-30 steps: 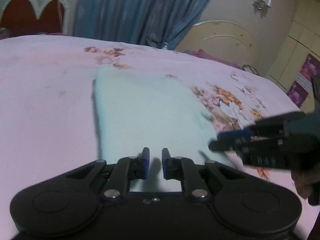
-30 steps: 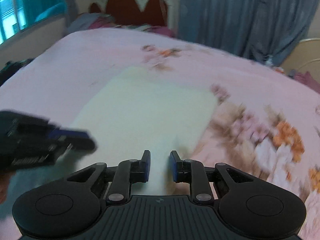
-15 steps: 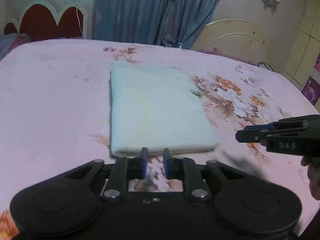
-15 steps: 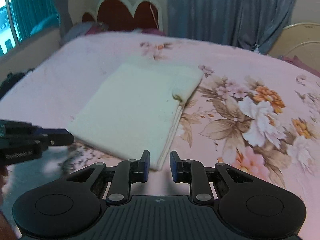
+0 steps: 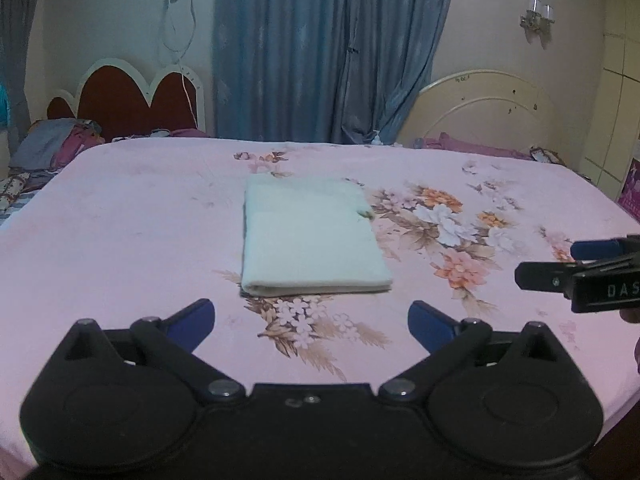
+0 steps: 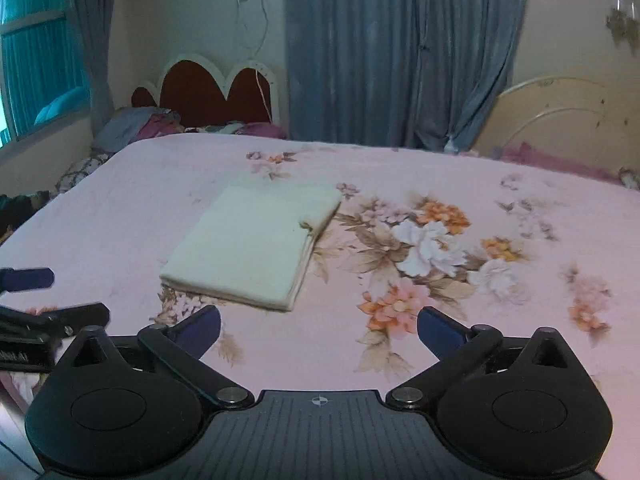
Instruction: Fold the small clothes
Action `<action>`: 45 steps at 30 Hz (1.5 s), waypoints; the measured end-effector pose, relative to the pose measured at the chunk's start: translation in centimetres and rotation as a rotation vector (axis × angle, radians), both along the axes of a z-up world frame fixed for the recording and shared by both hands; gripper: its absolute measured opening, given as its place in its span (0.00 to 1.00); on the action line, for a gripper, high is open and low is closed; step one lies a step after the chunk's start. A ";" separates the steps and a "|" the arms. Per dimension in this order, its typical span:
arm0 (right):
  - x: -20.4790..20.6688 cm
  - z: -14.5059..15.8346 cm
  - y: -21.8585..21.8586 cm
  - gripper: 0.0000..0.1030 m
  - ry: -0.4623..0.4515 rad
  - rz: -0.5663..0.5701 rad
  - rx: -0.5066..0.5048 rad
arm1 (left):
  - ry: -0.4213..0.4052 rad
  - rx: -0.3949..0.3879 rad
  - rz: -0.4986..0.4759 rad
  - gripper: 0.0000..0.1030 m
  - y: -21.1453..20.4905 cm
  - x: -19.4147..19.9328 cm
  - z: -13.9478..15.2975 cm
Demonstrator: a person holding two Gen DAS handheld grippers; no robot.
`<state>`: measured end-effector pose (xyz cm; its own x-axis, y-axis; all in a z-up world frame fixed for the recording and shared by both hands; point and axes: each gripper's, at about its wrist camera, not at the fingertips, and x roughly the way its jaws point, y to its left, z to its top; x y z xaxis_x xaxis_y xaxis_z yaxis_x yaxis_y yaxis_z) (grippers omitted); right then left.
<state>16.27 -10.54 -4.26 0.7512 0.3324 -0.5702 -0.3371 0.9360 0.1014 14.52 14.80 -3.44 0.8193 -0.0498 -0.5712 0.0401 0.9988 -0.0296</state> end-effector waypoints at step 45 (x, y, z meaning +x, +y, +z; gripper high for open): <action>-11.7 4.6 -3.5 1.00 -0.108 -0.061 0.062 | -0.122 -0.025 -0.029 0.99 -2.4 -9.1 4.3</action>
<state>4.54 -14.01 0.36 0.8271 0.3165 -0.4645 -0.2922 0.9481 0.1257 5.44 12.44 0.89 0.8806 -0.0874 -0.4658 0.0735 0.9961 -0.0480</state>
